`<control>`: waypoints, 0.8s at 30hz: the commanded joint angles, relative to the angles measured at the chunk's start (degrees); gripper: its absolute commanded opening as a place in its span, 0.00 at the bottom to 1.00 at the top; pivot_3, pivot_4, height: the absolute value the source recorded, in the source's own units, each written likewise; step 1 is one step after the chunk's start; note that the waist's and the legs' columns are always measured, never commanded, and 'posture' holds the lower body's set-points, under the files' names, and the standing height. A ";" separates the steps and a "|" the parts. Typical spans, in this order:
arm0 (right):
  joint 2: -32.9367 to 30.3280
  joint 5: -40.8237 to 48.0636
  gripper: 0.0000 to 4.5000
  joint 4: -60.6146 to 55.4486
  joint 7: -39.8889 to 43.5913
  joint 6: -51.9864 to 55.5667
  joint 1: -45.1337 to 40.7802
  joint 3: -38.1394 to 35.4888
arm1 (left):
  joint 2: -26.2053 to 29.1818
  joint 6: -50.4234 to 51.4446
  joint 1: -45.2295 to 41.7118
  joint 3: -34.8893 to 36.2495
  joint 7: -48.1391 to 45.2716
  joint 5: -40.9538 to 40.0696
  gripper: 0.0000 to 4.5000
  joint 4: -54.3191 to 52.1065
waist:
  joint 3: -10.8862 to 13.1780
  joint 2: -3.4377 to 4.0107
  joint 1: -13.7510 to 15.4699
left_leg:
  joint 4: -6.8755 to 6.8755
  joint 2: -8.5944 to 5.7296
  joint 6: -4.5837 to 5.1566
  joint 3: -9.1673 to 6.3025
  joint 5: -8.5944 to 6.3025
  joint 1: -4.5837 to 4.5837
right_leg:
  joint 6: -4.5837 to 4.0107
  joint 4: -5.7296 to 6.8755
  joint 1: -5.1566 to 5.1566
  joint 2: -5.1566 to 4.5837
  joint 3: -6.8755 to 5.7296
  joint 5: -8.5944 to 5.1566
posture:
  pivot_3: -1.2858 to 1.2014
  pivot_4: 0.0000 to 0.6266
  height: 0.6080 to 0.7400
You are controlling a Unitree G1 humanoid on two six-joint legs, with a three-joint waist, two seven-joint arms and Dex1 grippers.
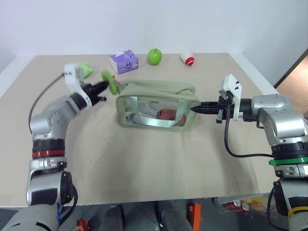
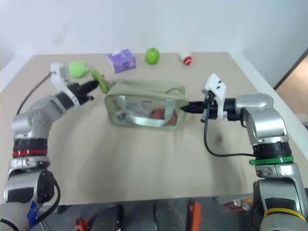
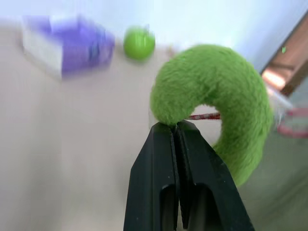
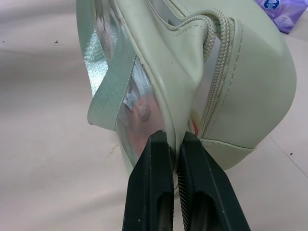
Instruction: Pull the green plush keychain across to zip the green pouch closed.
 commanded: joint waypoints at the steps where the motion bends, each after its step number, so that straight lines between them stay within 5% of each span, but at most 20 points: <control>1: 0.02 0.53 0.00 -0.73 0.20 -0.57 -1.84 -0.55 | 1.70 -1.99 -3.16 1.37 -0.53 -0.11 0.01 -0.49 | 0.00 0.01 -0.04 | -0.02 0.00 0.00 0.01 0.00 0.01 | 0.00 0.00 0.00 0.00 0.01 0.00 | 0.52 0.24 1.00; 8: 0.00 0.66 0.00 -1.12 -0.17 -0.43 -1.42 -0.98 | 0.91 -4.46 -7.35 -3.08 -1.63 2.77 0.01 -1.23 | 0.00 0.00 0.01 | -0.02 -0.01 0.00 0.00 0.00 -0.02 | 0.01 0.00 0.00 0.00 0.00 0.00 | 0.52 0.24 1.00; 14: 0.07 0.90 0.00 -1.54 -0.71 -0.17 -1.08 -1.30 | -2.04 -11.36 -10.63 -16.30 -6.80 11.86 0.01 -3.65 | 0.00 0.00 0.17 | -0.02 -0.03 -0.01 -0.01 0.00 -0.02 | 0.01 -0.02 0.01 -0.01 0.01 0.00 | 0.52 0.24 1.00; 24: -0.80 1.71 0.00 -3.93 -1.79 0.94 1.11 -2.39 | -5.49 -17.18 -13.28 -23.34 -16.60 14.77 0.01 -7.78 | 0.01 0.01 -0.02 | -0.12 -0.03 0.00 0.03 0.00 -0.02 | -0.02 -0.03 -0.05 0.01 0.09 -0.03 | 0.52 0.24 1.00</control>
